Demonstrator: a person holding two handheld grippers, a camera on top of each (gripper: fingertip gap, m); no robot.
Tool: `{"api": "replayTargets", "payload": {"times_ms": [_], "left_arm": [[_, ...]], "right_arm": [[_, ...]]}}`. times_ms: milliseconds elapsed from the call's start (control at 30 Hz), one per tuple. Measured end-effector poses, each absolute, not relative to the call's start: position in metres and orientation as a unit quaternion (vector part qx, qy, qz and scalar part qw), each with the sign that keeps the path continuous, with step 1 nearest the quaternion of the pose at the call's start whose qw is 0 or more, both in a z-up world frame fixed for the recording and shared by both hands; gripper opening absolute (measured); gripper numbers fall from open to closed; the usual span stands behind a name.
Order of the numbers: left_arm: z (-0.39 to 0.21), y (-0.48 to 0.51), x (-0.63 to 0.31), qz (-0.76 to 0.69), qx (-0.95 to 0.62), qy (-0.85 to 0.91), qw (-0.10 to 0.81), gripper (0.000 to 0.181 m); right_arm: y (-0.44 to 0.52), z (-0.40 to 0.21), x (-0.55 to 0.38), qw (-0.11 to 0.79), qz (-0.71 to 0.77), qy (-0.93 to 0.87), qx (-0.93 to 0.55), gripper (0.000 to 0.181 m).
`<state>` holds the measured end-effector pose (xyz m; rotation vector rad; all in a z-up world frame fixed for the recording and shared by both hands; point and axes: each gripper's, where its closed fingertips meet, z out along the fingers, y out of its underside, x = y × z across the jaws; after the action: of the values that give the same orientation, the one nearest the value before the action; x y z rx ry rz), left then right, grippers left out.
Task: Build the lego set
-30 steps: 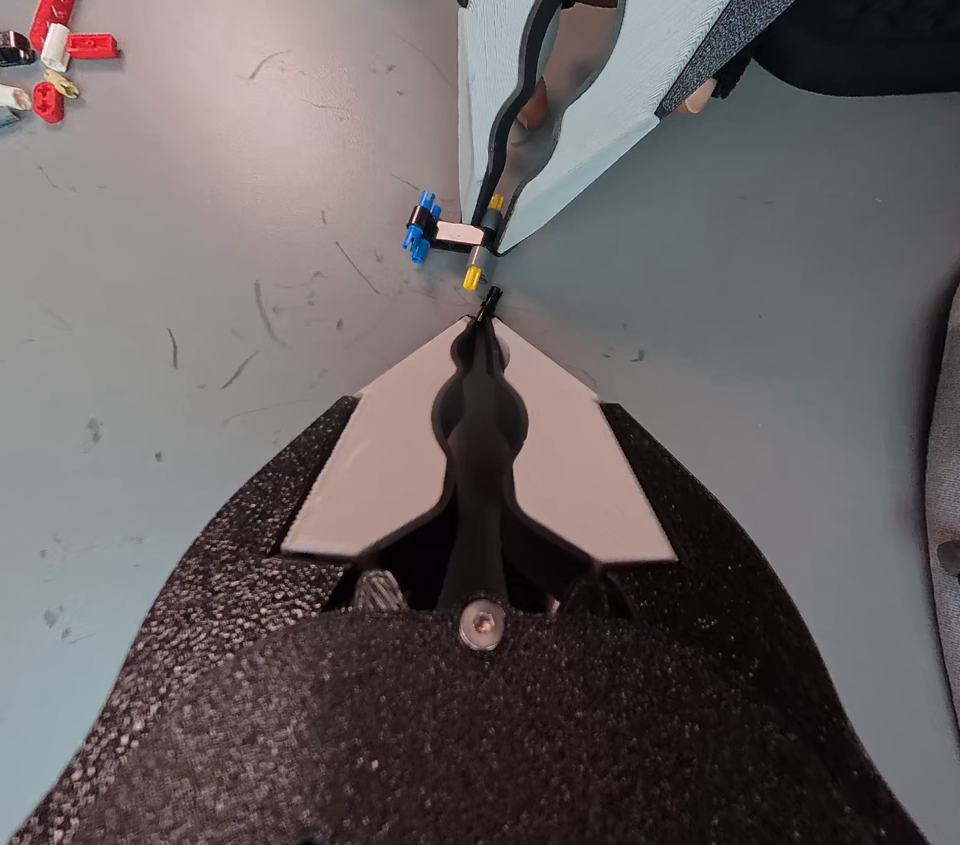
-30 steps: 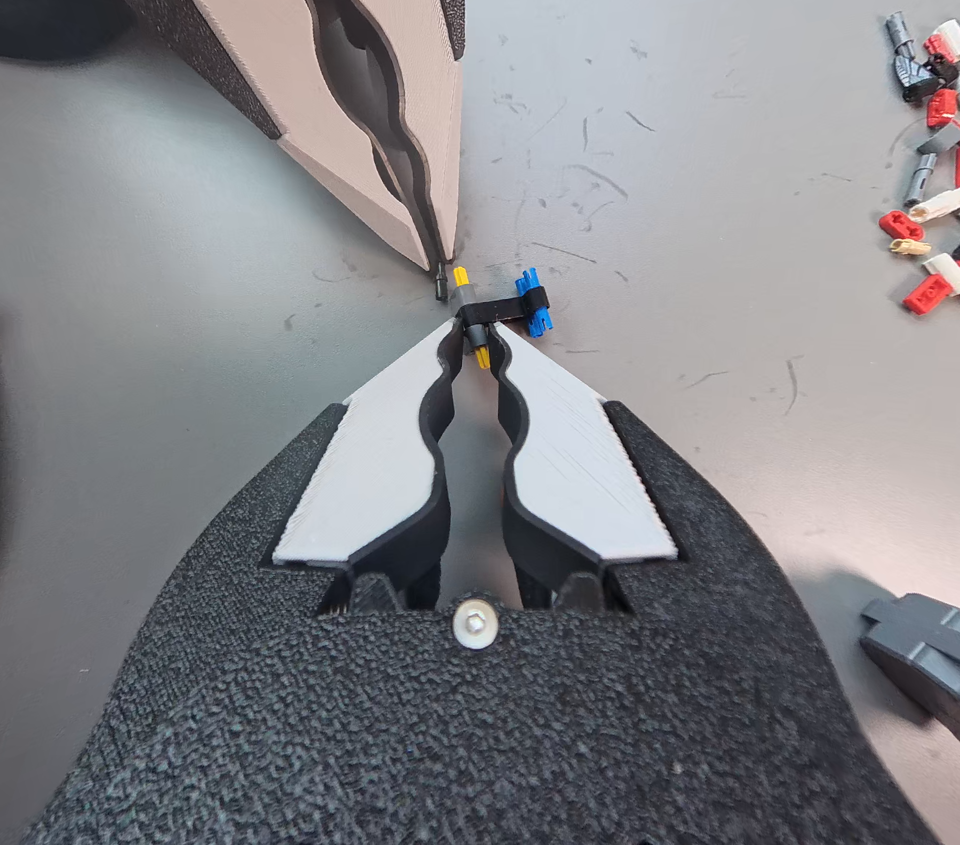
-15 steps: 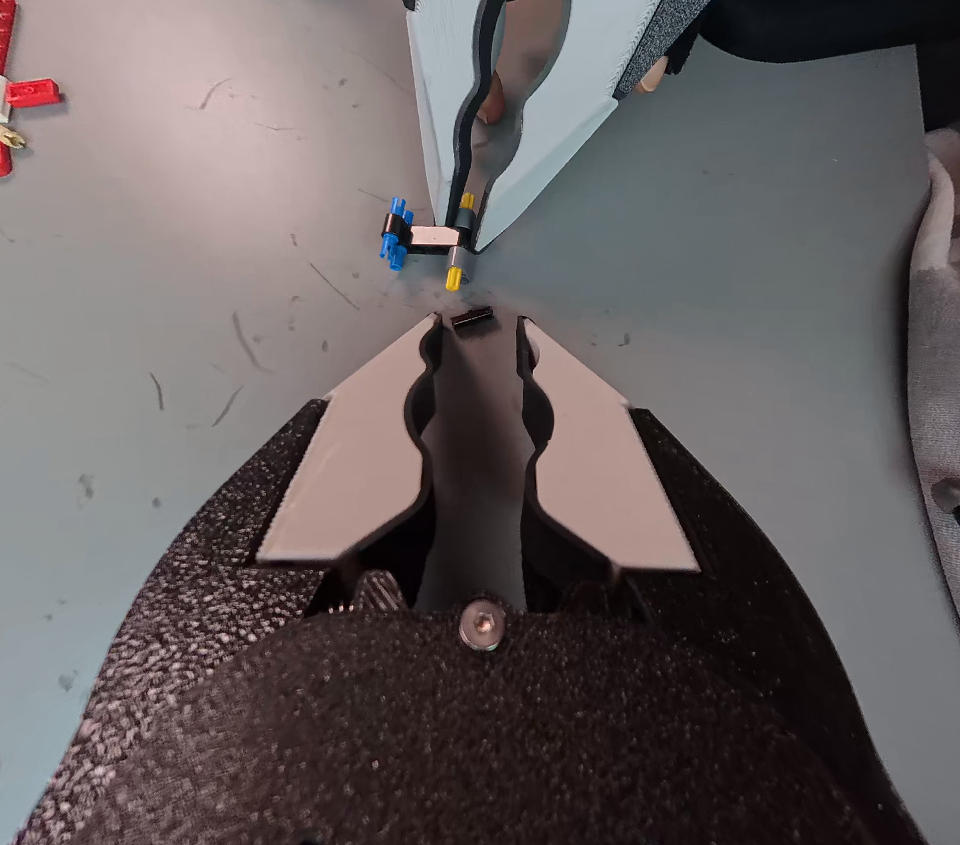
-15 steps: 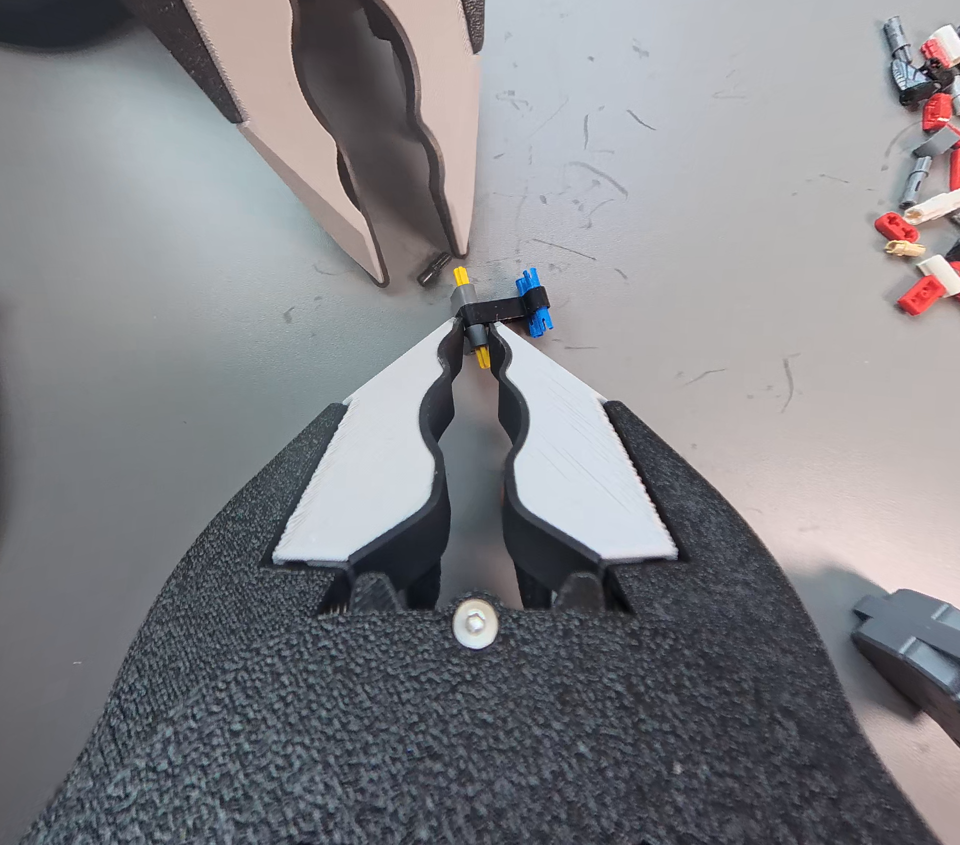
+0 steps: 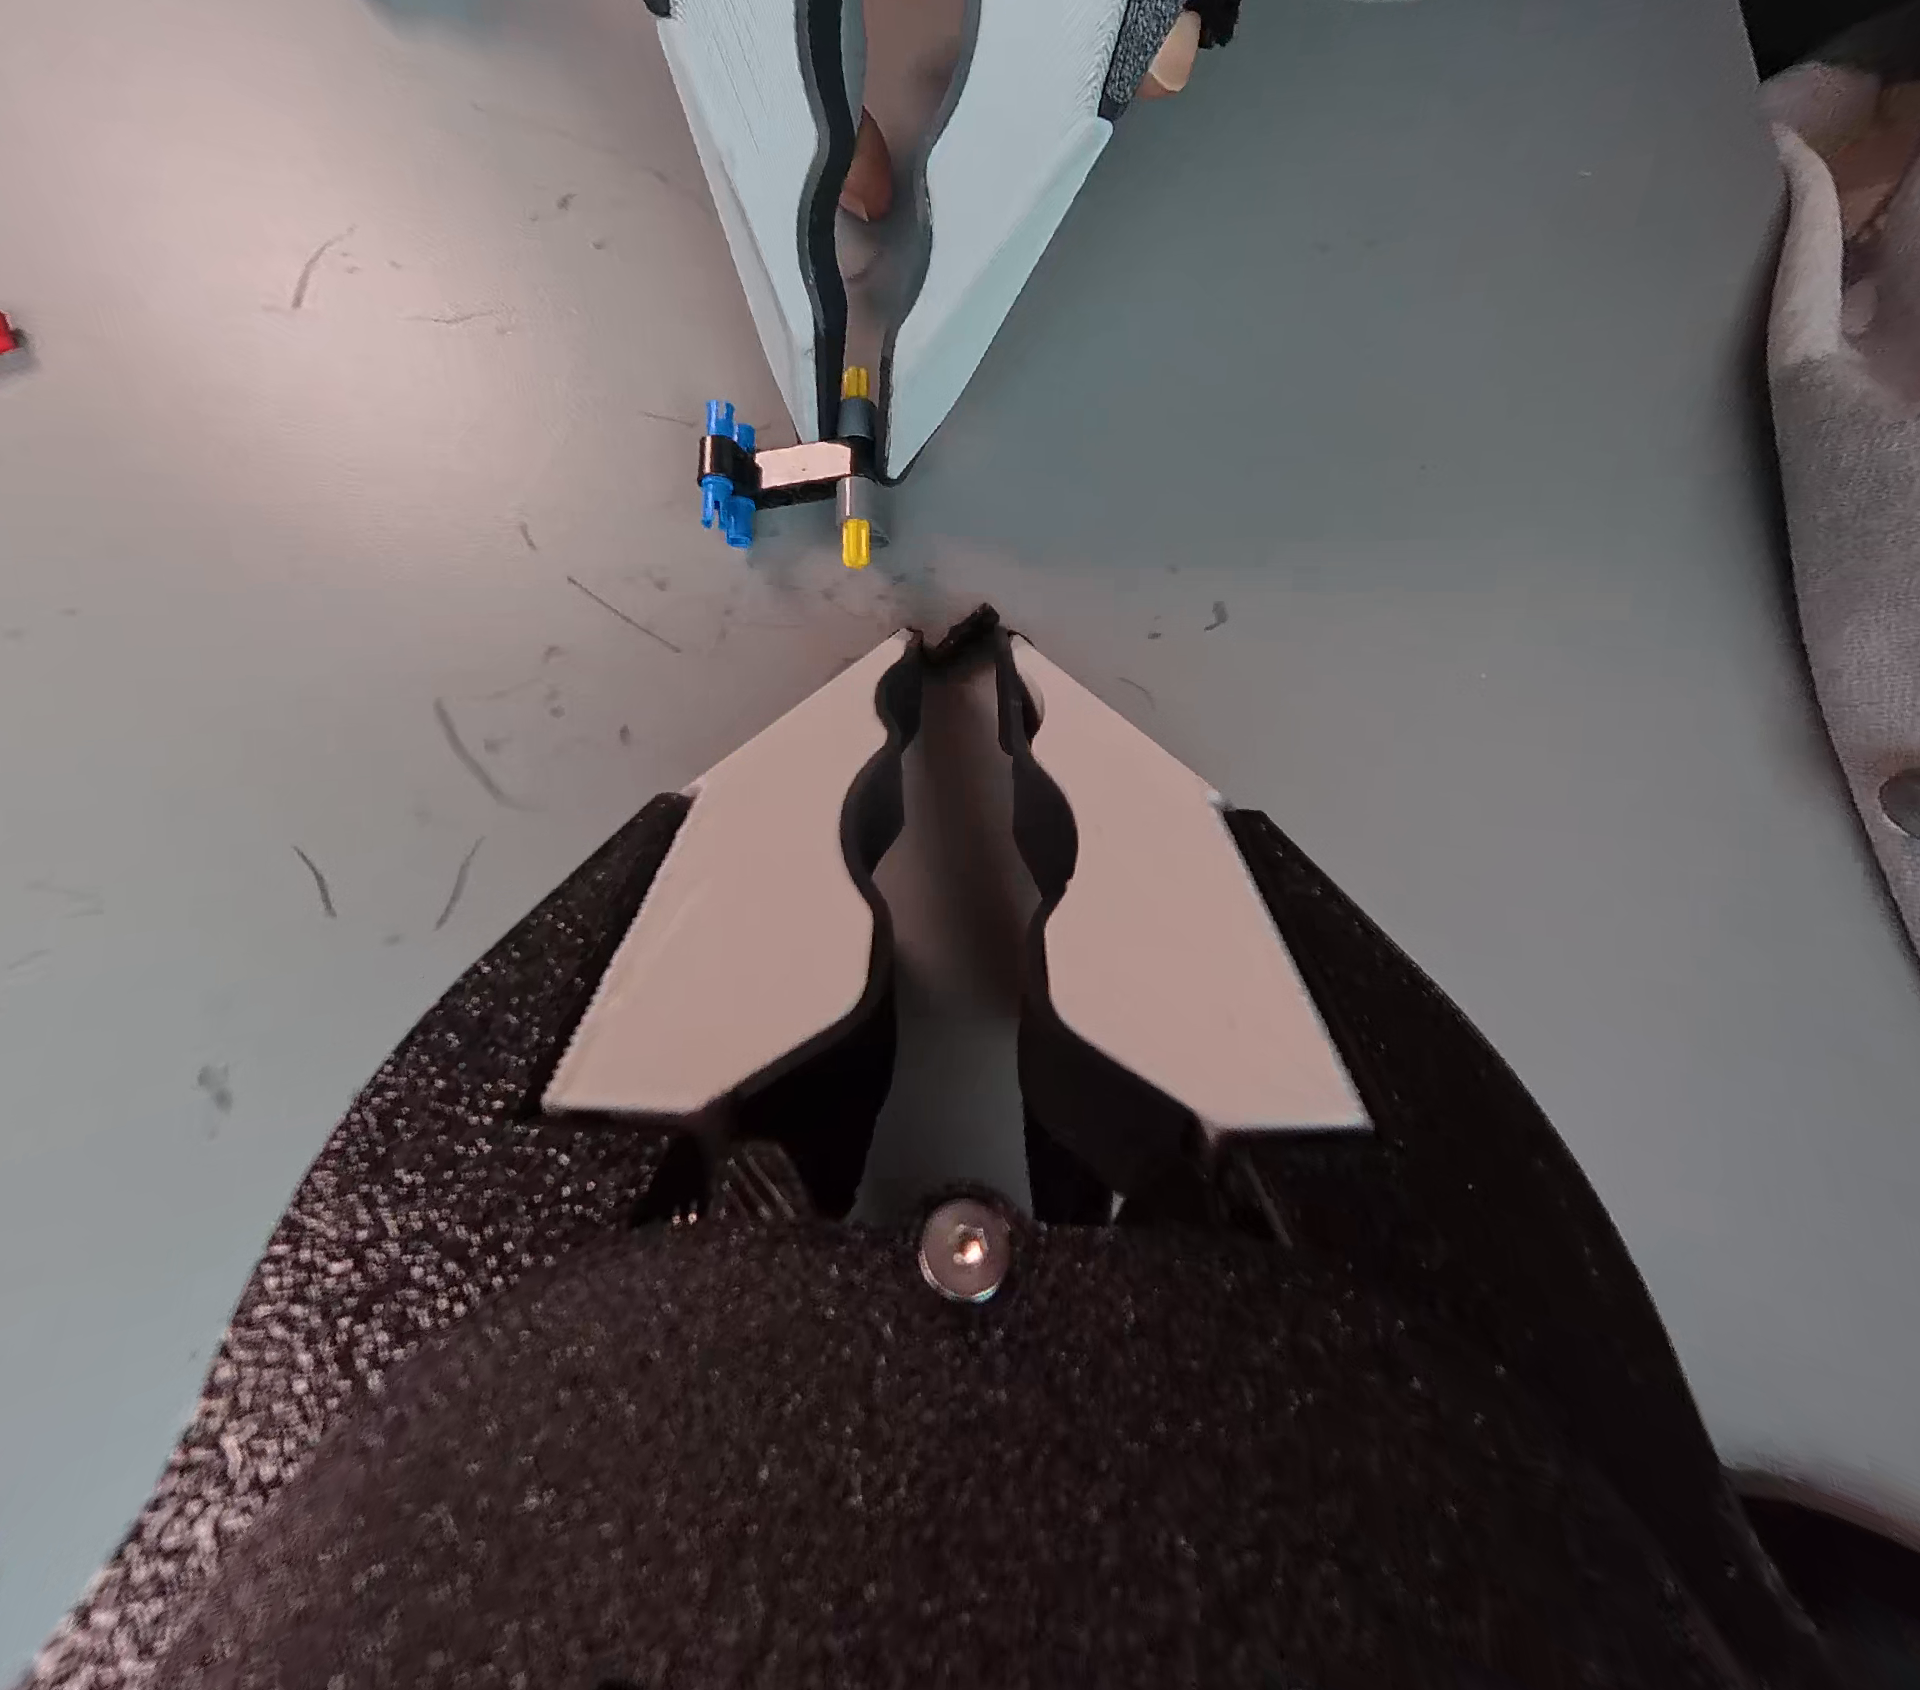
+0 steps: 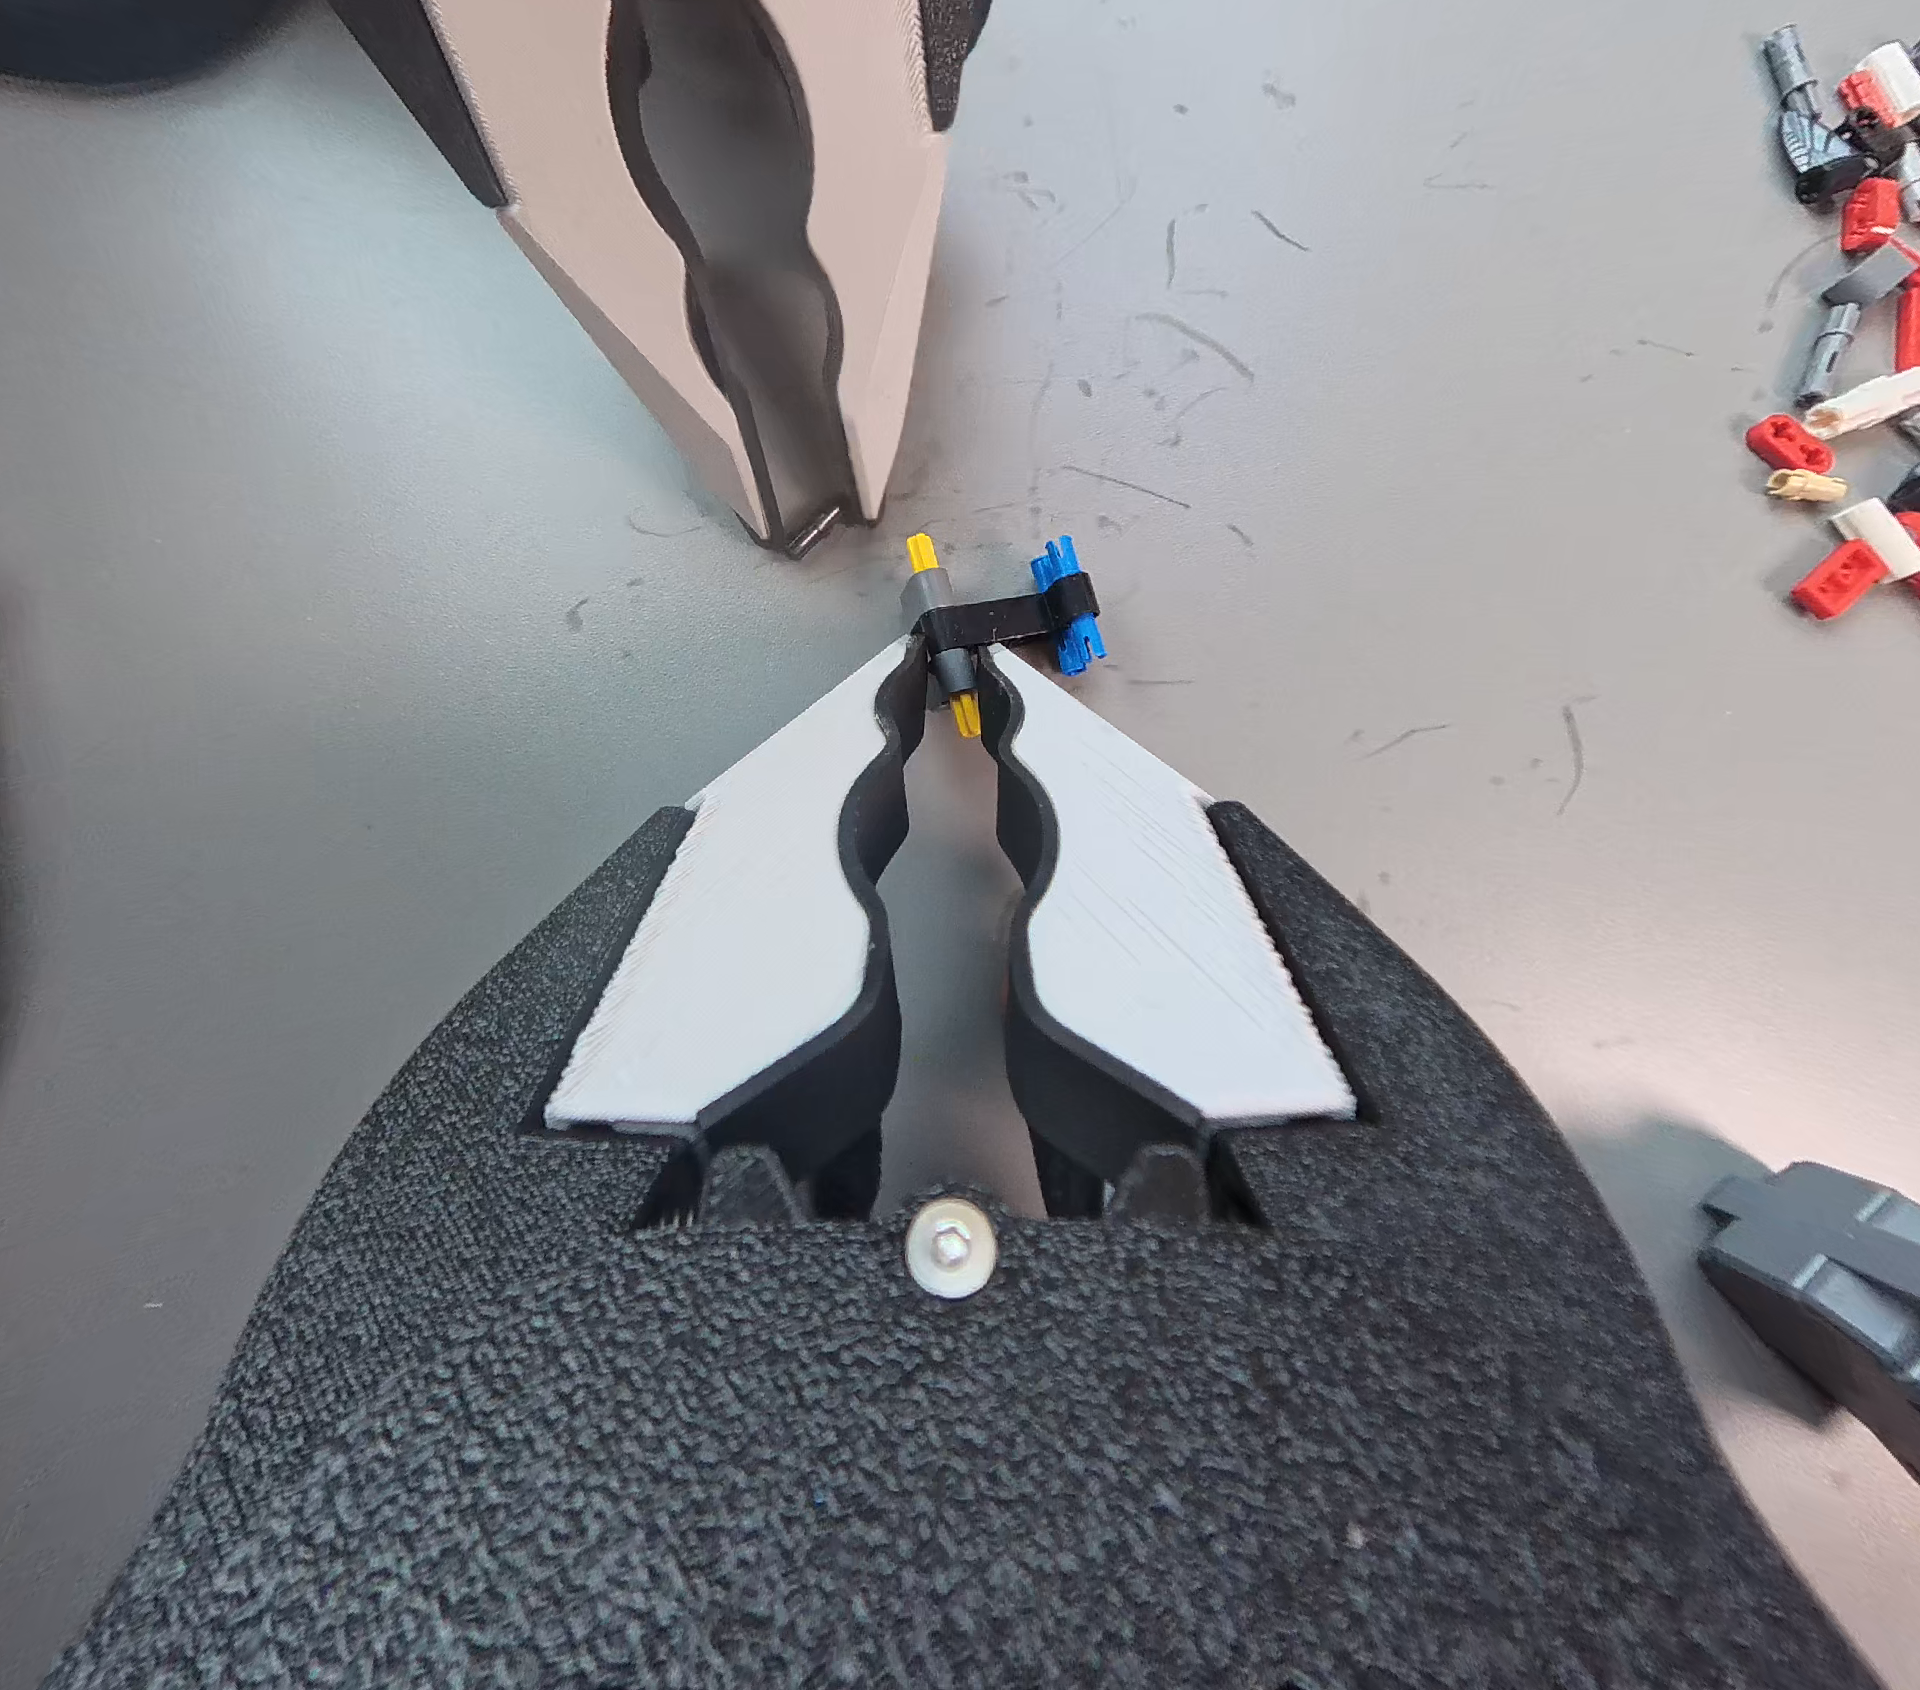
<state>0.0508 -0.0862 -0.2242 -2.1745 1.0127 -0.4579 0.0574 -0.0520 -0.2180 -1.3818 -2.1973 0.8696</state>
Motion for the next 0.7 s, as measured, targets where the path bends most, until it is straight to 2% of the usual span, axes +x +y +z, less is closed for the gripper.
{"api": "replayTargets", "payload": {"times_ms": [367,533,700], "left_arm": [[-0.2239,-0.0924,0.0506,-0.185,-0.843,0.374,0.340,0.016],[-0.2244,-0.0869,0.0496,-0.173,-0.853,0.350,0.348,0.005],[-0.2232,-0.0860,0.0492,-0.182,-0.874,0.307,0.330,0.003]], "right_arm": [[-0.0520,-0.2179,0.0574,0.202,0.311,-0.787,-0.494,0.009],[-0.0522,-0.2180,0.0574,0.204,0.310,-0.788,-0.492,0.009],[-0.0526,-0.2165,0.0570,0.210,0.318,-0.790,-0.481,0.009]]}}
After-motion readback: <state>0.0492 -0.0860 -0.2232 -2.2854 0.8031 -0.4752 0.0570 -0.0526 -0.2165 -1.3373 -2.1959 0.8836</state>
